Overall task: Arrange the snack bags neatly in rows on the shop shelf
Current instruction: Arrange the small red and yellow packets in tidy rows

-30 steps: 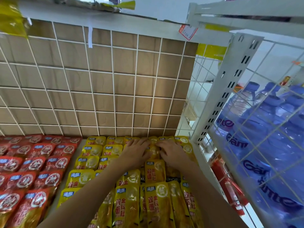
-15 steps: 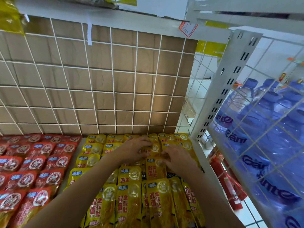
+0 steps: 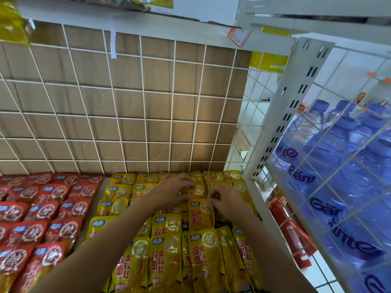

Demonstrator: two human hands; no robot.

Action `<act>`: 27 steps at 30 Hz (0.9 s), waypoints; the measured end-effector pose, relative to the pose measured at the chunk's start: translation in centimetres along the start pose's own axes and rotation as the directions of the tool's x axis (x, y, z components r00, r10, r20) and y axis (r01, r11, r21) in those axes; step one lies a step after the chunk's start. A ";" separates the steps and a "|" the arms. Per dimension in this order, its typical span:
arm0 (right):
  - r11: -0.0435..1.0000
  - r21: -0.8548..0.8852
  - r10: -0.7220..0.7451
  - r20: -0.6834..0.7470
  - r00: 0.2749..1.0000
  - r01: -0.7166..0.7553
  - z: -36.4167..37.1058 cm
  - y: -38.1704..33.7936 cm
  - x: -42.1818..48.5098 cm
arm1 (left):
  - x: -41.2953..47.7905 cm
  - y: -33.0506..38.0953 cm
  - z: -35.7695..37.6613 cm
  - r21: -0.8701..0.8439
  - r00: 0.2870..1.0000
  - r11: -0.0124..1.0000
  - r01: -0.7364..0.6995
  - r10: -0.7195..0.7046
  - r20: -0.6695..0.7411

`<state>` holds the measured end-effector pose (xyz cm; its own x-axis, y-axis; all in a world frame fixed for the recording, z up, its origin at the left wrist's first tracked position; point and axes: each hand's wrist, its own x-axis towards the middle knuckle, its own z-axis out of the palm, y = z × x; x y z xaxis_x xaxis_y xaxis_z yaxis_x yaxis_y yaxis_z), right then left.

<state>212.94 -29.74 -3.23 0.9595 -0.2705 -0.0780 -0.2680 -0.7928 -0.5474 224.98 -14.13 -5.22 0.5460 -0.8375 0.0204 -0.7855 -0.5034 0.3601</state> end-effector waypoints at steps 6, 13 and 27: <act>1.000 0.017 -0.020 -0.049 0.999 0.021 0.6 -0.4 0.6 | 0.3 -0.1 -0.2 -0.126 0.998 0.991 0.032 -0.038 -0.047; 0.999 0.005 -0.038 -0.083 0.996 0.039 1.2 -1.0 1.2 | 0.8 -0.6 -0.3 -0.121 0.996 0.991 0.056 -0.063 -0.057; 1.000 0.019 -0.011 -0.151 0.988 0.014 1.8 -1.1 1.0 | 1.3 -0.9 -0.4 -0.138 0.995 0.989 0.047 -0.058 -0.079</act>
<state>214.40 -28.16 -4.20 0.9384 -0.3411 0.0553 -0.2525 -0.7861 -0.5642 226.46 -14.68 -5.15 0.6120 -0.7875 0.0735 -0.7114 -0.5076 0.4860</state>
